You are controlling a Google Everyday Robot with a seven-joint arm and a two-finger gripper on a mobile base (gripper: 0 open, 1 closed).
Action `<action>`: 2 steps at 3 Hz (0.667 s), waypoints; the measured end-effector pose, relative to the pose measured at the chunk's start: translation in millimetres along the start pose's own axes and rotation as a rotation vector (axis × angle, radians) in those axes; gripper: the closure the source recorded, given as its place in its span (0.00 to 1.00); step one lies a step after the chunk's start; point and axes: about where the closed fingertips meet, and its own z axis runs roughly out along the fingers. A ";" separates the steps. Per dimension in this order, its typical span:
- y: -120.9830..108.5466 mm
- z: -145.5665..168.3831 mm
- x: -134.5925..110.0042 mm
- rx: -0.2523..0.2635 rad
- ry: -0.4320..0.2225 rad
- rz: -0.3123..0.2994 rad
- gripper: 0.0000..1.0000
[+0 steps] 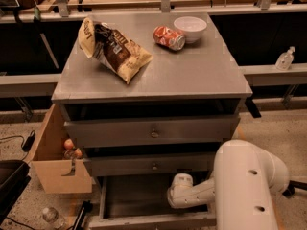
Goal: Open bottom drawer
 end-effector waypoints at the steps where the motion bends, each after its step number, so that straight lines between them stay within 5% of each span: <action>1: -17.2 9.7 -9.9 0.005 0.003 -0.039 1.00; 2: 1.1 20.1 -26.6 -0.049 -0.030 -0.030 1.00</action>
Offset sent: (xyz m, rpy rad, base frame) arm -0.0059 0.0362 -0.0273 0.0214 0.0913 0.0472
